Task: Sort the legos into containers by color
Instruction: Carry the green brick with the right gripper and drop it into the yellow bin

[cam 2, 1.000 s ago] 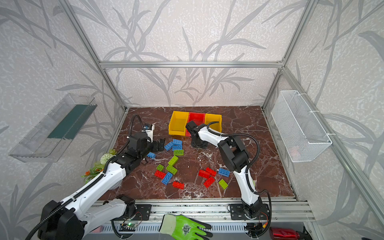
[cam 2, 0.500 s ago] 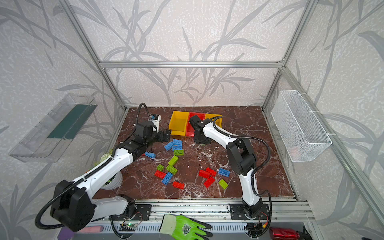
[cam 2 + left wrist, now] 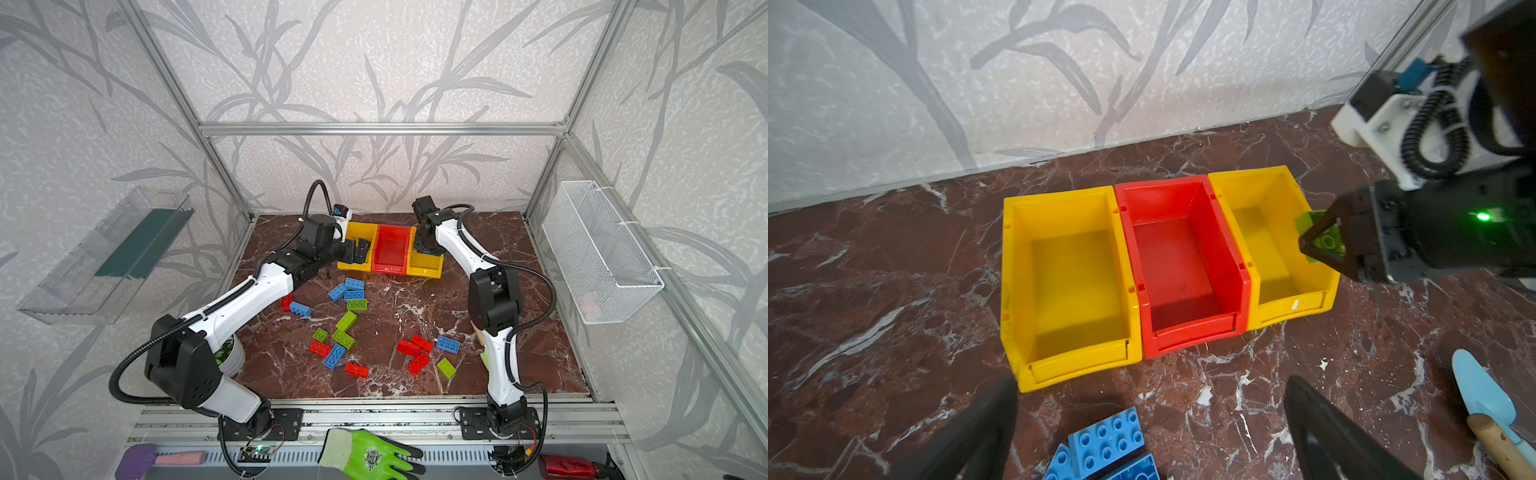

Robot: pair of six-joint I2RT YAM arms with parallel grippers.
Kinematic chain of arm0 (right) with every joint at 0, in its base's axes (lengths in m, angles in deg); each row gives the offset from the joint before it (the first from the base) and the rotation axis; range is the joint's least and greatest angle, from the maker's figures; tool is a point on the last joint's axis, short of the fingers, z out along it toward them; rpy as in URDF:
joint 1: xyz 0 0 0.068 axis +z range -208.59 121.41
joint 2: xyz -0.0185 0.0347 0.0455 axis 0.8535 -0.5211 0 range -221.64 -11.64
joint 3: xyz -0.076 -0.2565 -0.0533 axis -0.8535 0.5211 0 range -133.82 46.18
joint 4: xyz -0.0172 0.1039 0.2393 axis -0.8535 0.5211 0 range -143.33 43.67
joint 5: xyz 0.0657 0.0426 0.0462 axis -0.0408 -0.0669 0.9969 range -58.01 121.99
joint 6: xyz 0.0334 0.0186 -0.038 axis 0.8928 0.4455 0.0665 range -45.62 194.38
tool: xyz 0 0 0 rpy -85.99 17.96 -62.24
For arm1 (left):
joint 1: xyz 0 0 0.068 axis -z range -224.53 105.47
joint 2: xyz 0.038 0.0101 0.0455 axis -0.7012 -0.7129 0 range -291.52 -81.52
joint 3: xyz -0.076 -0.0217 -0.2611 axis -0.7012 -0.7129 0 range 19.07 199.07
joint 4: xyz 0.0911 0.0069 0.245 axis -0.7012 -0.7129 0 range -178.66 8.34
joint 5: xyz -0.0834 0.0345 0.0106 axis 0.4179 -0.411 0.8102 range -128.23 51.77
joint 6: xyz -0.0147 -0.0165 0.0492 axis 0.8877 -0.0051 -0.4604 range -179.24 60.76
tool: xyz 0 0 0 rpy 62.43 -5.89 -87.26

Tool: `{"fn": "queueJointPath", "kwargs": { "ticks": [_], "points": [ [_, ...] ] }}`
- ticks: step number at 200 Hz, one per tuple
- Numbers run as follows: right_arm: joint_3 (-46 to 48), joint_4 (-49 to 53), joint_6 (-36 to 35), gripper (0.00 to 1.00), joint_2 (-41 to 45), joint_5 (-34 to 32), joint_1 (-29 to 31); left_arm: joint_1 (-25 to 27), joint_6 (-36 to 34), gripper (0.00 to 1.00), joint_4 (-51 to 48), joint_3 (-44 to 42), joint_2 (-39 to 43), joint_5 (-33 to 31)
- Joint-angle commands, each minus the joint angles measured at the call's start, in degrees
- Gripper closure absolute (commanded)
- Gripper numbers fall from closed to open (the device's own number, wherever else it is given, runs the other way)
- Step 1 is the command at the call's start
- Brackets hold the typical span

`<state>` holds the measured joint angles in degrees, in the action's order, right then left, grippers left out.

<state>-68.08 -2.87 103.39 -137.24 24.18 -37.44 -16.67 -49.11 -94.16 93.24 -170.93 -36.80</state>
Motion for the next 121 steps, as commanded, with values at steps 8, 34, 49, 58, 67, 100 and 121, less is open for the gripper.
{"fn": "queueJointPath", "kwargs": {
  "ticks": [8,34,49,58,67,100,121],
  "points": [
    [-7.75,3.06,-4.18,0.66,-6.42,1.31,0.03,0.29,-1.37,0.01,-1.81,1.82,-0.2,2.03],
    [-16.52,7.9,-5.51,0.65,-12.65,0.87,-0.12,0.34,-2.83,0.01,-1.48,1.83,-0.04,1.85],
    [-21.21,10.41,-6.09,0.63,-15.92,0.95,-0.21,0.34,-3.27,0.01,-1.57,1.87,-0.14,1.12],
    [-23.41,11.31,-6.54,0.6,-17.72,0.96,-0.31,0.32,-3.29,0.01,-1.8,2.0,-0.13,0.58],
    [-25.26,12.15,-6.86,0.54,-18.94,0.96,-0.4,0.24,-3.36,0.01,-2.29,2.12,-0.27,-0.17],
    [-29.15,14.02,-8.12,0.31,-19.95,2.45,-0.84,0.35,-3.3,0.01,-3.8,2.47,0.0,-1.47],
    [-29.2,14.33,-9.35,0.3,-17.64,3.4,-0.84,0.28,-2.77,0.01,-3.18,2.05,0.59,-2.49]
  ]
}}
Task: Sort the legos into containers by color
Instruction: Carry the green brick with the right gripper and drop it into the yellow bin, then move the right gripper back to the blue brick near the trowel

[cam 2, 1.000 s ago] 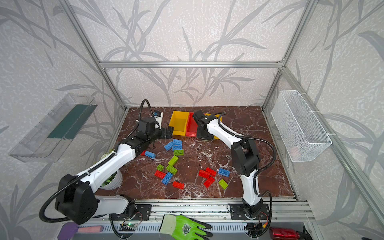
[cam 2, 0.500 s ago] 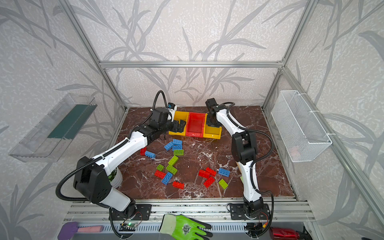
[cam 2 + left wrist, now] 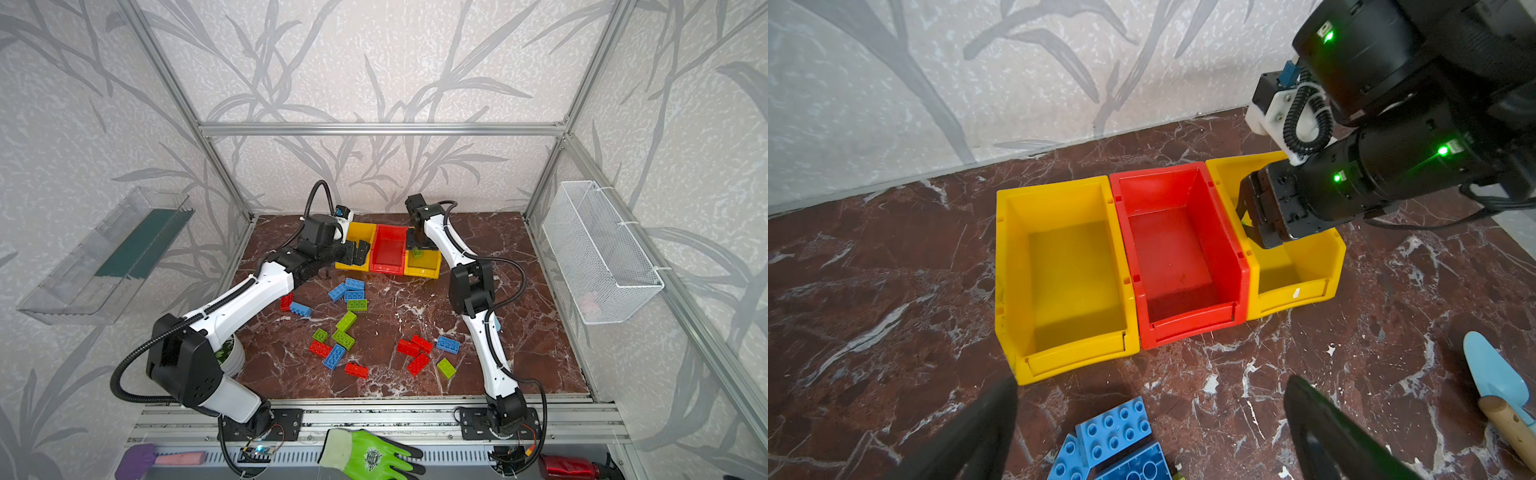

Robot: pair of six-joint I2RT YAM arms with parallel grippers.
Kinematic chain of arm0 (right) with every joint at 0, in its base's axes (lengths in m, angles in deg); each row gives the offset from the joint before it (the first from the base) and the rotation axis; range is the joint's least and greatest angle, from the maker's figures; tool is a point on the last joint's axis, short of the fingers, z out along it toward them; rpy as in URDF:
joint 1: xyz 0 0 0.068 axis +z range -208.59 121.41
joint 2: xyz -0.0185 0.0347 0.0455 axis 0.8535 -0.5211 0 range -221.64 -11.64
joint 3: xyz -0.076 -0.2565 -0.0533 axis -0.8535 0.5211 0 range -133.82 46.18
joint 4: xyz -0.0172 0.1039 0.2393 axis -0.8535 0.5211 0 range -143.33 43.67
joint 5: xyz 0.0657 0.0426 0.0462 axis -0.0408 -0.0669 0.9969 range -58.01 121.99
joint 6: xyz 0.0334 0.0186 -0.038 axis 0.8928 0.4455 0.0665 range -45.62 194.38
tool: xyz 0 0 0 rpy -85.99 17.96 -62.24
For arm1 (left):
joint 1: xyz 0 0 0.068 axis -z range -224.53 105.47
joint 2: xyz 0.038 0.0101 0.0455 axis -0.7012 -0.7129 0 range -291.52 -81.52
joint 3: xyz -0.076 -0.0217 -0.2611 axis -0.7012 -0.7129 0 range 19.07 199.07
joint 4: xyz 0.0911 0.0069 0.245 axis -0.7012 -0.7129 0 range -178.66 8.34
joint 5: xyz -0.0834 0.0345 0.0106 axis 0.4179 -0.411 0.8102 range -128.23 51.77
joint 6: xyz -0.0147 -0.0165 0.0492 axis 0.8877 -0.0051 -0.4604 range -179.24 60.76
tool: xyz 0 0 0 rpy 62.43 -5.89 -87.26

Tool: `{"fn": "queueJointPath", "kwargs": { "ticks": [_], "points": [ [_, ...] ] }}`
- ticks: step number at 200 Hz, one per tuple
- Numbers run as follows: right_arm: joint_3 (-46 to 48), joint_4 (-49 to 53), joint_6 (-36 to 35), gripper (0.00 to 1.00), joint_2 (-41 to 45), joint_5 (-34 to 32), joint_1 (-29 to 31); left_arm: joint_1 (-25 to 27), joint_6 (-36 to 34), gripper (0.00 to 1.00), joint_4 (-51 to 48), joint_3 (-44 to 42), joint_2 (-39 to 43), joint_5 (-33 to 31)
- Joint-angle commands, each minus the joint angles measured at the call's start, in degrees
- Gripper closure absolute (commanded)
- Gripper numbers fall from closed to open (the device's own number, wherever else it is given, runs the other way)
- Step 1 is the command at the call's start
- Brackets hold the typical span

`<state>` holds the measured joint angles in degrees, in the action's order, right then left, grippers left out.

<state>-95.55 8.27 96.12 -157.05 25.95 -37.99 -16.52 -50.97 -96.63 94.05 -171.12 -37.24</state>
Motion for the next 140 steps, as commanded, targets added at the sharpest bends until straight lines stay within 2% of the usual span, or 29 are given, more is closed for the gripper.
{"fn": "queueJointPath", "kwargs": {
  "ticks": [1,36,57,75,88,102,117,140],
  "points": [
    [-1.72,3.31,-2.15,0.3,2.33,1.64,-0.3,0.12,-0.86,0.01,-0.65,1.19,0.81,-2.18],
    [-0.71,8.57,-3.81,0.3,7.92,1.99,-0.3,0.33,0.74,0.01,-0.04,0.75,1.43,-0.82],
    [6.65,9.5,-2.75,0.3,14.29,2.18,-0.06,1.14,2.78,0.01,1.56,-0.54,1.79,0.0],
    [20.14,5.78,-1.23,0.26,22.83,2.09,0.36,3.06,4.36,0.01,3.49,-2.45,2.39,-1.43],
    [32.28,1.24,0.78,0.13,31.06,2.38,0.49,4.92,4.91,0.01,4.93,-4.25,2.91,-2.31],
    [43.69,-3.21,1.41,0.09,38.63,3.65,0.49,7.37,5.34,0.01,6.07,-6.49,3.5,-3.38],
    [53.12,-5.0,3.41,0.03,44.9,3.96,0.59,10.26,5.99,0.01,7.12,-8.83,4.05,-4.45],
    [63.01,-3.93,6.71,0.02,52.09,4.29,1.3,14.73,7.71,0.01,7.24,-10.67,4.33,-6.29]
  ]
}}
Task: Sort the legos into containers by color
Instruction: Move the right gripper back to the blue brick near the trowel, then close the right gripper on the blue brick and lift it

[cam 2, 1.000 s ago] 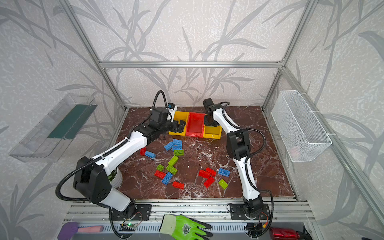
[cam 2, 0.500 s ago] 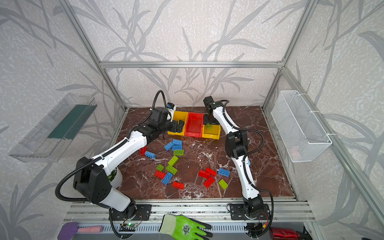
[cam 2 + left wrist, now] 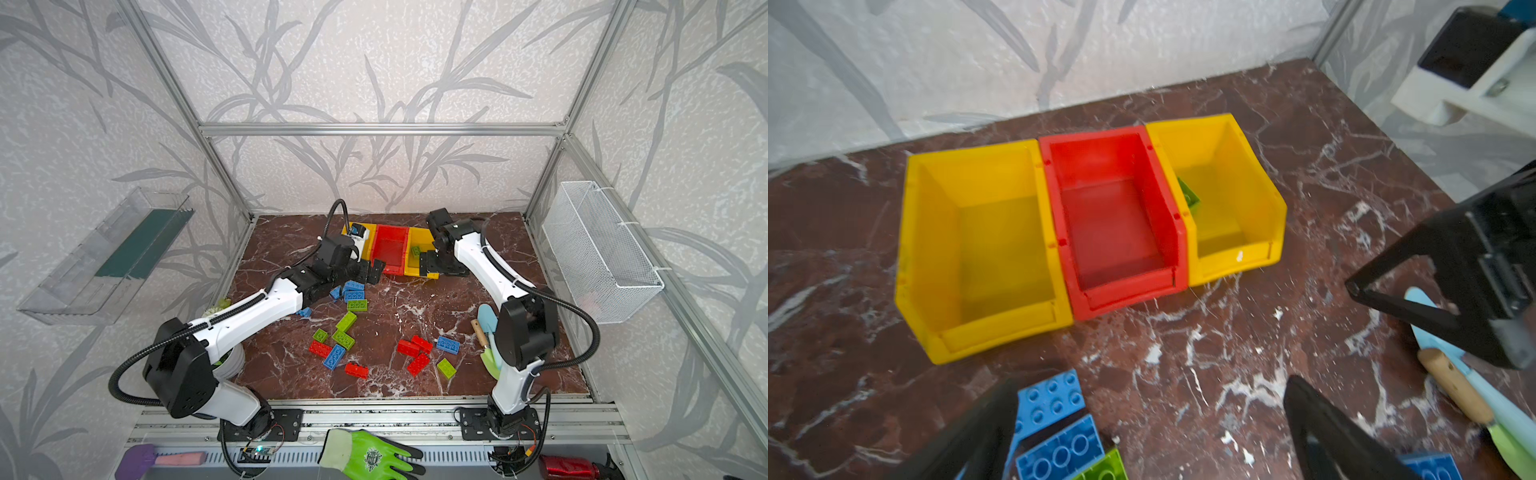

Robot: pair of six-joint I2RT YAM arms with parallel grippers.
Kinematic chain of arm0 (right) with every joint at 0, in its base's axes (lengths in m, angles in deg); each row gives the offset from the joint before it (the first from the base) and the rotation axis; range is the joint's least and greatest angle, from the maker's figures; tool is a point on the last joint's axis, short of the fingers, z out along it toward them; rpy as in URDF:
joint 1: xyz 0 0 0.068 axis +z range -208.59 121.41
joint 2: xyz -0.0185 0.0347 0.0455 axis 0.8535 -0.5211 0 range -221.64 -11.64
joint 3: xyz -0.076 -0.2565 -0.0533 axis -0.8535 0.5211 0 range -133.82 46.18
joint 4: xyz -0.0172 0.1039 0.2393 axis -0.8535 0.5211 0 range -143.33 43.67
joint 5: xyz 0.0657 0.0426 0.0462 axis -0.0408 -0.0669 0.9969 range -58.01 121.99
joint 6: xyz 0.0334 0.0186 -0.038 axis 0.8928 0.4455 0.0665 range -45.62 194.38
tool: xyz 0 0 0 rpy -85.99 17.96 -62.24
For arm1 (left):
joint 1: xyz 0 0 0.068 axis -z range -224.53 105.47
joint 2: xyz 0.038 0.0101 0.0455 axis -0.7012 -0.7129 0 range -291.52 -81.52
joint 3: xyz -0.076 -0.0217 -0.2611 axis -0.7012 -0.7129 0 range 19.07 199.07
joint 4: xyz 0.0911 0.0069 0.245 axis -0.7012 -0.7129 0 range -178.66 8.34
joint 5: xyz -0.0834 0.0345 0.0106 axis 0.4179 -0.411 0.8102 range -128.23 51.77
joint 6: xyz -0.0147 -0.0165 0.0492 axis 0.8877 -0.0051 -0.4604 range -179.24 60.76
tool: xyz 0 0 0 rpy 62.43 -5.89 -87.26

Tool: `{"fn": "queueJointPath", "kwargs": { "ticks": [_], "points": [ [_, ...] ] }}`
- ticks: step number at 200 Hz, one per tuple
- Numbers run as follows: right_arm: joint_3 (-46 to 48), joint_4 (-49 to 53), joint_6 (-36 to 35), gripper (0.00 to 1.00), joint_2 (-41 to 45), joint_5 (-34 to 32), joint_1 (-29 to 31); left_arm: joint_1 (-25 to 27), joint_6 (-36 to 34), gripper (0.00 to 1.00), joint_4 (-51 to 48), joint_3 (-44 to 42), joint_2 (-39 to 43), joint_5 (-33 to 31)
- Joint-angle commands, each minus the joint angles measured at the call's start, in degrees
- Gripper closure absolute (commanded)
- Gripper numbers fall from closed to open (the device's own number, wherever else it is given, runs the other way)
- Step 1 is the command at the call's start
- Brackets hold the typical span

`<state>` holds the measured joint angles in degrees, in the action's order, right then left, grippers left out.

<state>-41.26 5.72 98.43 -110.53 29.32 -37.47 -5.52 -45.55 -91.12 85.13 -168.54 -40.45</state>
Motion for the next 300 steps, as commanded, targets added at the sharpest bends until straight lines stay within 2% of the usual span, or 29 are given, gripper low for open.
{"fn": "queueJointPath", "kwargs": {
  "ticks": [1,27,54,104,187,231,300],
  "points": [
    [9.14,-1.34,4.54,0.02,5.83,0.97,0.85,3.94,2.38,0.01,1.64,-1.79,1.71,-3.2],
    [20.05,-2.33,9.04,0.01,13.78,0.19,3.35,8.58,4.4,0.01,2.0,-4.54,2.85,-8.76],
    [29.91,-6.13,14.53,0.01,20.47,3.06,4.37,11.65,7.15,0.01,3.13,-9.09,5.68,-13.99],
    [38.9,-10.71,19.13,0.01,24.35,5.97,5.19,15.54,9.46,0.01,1.54,-13.1,10.19,-18.34],
    [42.34,-16.53,20.85,0.0,21.4,6.43,5.91,17.16,11.0,0.01,-0.7,-18.12,18.3,-23.11],
    [41.79,-18.22,21.45,0.03,17.47,6.9,7.21,17.16,11.54,0.01,-2.58,-20.3,22.2,-23.77],
    [40.77,-14.7,22.58,0.04,16.69,1.93,8.32,17.12,10.3,0.01,-3.33,-22.56,26.55,-25.55]
  ]
}}
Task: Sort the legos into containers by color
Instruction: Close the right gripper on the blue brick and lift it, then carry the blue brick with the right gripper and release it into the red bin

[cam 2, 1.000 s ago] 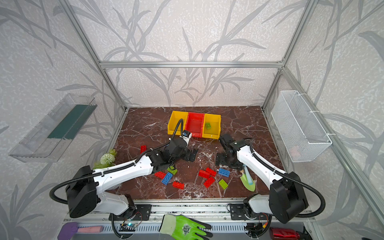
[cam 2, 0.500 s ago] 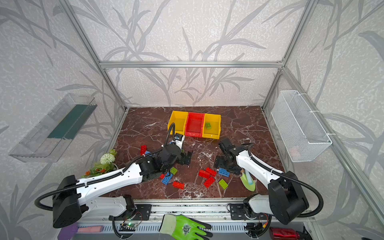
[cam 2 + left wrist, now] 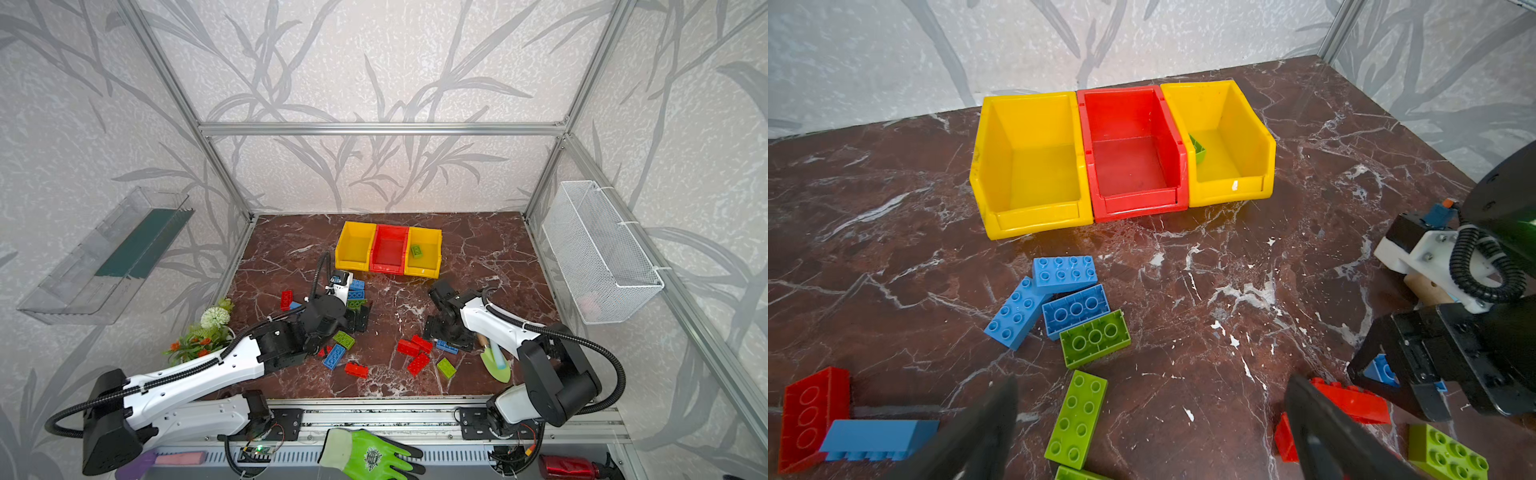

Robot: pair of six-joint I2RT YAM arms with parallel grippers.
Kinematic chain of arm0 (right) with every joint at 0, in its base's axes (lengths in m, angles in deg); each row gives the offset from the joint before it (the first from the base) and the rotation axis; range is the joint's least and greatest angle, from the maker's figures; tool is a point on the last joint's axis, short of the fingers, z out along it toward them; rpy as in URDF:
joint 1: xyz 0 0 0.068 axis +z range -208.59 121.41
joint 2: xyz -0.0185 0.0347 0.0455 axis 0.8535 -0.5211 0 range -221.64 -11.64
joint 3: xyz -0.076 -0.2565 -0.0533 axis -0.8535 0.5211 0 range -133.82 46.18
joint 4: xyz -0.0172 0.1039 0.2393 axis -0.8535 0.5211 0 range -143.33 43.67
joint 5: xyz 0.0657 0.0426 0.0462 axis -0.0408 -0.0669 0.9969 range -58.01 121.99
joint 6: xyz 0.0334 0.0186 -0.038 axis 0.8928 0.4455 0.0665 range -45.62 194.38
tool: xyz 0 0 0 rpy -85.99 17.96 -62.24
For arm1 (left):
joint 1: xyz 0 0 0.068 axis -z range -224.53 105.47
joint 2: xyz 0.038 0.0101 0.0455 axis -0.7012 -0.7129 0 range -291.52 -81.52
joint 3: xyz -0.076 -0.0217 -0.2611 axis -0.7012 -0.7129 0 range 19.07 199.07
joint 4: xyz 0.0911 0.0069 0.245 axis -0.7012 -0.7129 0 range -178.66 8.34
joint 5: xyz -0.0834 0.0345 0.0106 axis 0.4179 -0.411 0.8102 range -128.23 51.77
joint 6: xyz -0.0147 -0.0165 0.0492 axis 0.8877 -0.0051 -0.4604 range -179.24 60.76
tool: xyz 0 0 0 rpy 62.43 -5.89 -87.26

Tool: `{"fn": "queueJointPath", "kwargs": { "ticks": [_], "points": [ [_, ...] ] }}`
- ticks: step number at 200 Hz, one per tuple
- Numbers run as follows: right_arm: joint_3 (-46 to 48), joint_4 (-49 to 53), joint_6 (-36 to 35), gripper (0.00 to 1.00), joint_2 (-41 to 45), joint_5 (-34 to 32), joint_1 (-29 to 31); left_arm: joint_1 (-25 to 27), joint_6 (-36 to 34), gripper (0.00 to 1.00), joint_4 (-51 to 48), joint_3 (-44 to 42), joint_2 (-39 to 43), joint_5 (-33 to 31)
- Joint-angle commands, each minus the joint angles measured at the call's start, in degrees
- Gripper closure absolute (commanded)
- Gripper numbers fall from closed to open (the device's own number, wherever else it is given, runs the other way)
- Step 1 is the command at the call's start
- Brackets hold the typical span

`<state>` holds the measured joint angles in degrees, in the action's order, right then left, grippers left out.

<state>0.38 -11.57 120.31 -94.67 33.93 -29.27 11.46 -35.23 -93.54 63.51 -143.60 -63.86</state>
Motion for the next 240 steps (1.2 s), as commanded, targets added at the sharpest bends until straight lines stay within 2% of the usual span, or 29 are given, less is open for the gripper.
{"fn": "queueJointPath", "kwargs": {
  "ticks": [1,44,88,116,142,184,215,240],
  "points": [
    [-0.87,2.61,0.67,0.04,0.83,-2.75,0.12,0.11,-0.1,0.01,-0.88,-0.99,1.66,-2.1],
    [0.44,1.78,0.41,0.07,-0.15,-2.43,0.13,0.16,0.33,0.01,-1.0,-1.25,1.84,-1.81],
    [0.76,0.17,-0.4,0.29,-3.78,-0.36,0.21,0.13,-0.01,0.01,-1.4,-1.07,1.8,-1.89],
    [0.59,0.11,-0.91,0.35,-4.3,-0.48,0.17,0.02,-0.7,0.01,-1.48,-0.42,0.94,-1.97],
    [-1.73,1.95,-1.93,0.44,-4.21,-1.05,0.21,-0.09,0.34,0.01,-3.16,2.3,-1.57,-4.92],
    [-12.46,6.75,-5.45,0.5,-5.12,-1.63,0.2,-2.37,-1.81,0.01,-3.54,5.96,-5.23,-2.85],
    [-23.34,8.85,-7.57,0.52,-9.42,-1.21,0.19,-9.67,-0.37,0.01,-4.99,7.94,-6.55,2.5],
    [-32.51,8.79,-9.01,0.52,-14.28,0.71,0.2,-15.05,-1.78,0.01,-4.91,9.2,-6.97,4.6]
  ]
}}
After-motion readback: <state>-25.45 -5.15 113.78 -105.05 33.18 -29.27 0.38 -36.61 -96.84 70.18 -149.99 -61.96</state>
